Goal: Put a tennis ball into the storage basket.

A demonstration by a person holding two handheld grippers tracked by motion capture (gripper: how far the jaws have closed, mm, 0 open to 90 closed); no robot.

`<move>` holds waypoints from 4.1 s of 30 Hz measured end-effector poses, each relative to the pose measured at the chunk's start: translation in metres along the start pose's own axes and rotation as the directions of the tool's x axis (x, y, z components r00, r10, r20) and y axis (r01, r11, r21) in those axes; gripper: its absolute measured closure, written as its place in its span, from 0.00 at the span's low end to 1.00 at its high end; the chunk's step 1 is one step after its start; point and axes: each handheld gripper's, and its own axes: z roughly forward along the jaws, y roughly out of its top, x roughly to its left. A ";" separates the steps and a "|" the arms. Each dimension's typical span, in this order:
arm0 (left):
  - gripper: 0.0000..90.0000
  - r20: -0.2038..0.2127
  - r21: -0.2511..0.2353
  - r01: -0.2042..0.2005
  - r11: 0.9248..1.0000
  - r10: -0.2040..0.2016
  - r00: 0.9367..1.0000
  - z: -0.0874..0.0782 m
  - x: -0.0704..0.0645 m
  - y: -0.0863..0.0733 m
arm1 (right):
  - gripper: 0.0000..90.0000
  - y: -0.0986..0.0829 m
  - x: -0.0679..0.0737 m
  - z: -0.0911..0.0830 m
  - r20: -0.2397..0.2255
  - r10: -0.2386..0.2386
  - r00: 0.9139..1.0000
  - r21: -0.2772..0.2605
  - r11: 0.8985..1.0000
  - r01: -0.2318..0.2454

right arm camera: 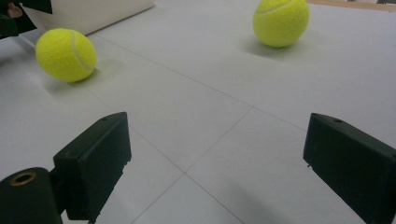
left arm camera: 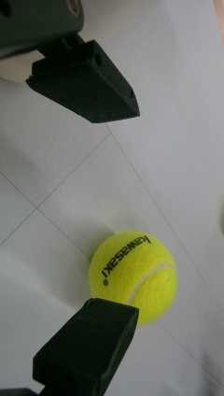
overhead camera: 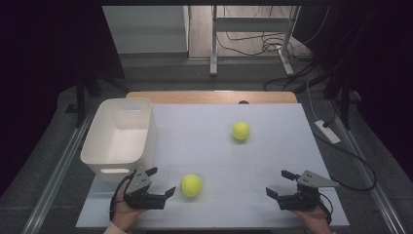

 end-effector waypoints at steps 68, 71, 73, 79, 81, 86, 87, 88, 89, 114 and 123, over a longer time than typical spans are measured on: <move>0.07 0.049 0.039 0.017 0.999 -0.019 0.999 0.007 -0.017 0.031 | 0.09 -0.001 -0.001 0.002 0.002 0.018 1.000 -0.003 1.000 -0.018; 0.07 0.055 0.042 0.016 0.999 -0.018 0.998 0.009 -0.018 0.035 | 0.09 0.000 -0.001 0.003 -0.003 0.015 1.000 -0.005 1.000 -0.015; 0.07 0.060 0.043 0.015 0.999 -0.018 0.998 0.010 -0.019 0.038 | 0.09 0.000 -0.001 0.004 -0.006 0.015 1.000 -0.005 1.000 -0.015; 0.07 0.073 0.052 0.004 0.999 -0.008 0.997 0.015 -0.023 0.046 | 0.09 0.000 -0.002 0.005 -0.007 0.013 1.000 -0.001 1.000 -0.013; 0.07 0.077 0.053 0.002 0.999 -0.006 0.997 0.017 -0.023 0.048 | 0.09 0.000 -0.002 0.005 -0.007 0.016 1.000 -0.003 1.000 -0.016; 0.07 0.086 0.061 0.004 0.998 -0.009 0.996 0.020 -0.022 0.050 | 0.09 0.000 -0.002 0.005 -0.007 0.012 1.000 -0.003 1.000 -0.012; 0.07 0.088 0.066 0.005 0.998 -0.011 0.996 0.021 -0.021 0.050 | 0.09 0.000 -0.002 0.005 -0.007 0.011 1.000 -0.002 1.000 -0.011; 0.07 0.088 0.066 0.005 0.998 -0.011 0.996 0.021 -0.021 0.050 | 0.09 0.000 -0.002 0.005 -0.007 0.011 1.000 -0.002 1.000 -0.011; 0.07 0.089 0.068 0.006 0.998 -0.012 0.996 0.021 -0.020 0.049 | 0.09 0.000 -0.002 0.005 -0.007 0.010 1.000 -0.001 1.000 -0.010; 0.05 0.148 0.217 -0.052 0.975 0.020 0.989 0.042 -0.027 0.064 | 0.09 0.001 -0.003 0.009 -0.008 0.006 1.000 0.005 1.000 -0.006; 0.05 0.149 0.278 -0.098 0.956 0.057 0.987 0.060 -0.036 0.067 | 0.10 0.001 -0.003 0.009 -0.010 0.003 1.000 0.008 1.000 -0.003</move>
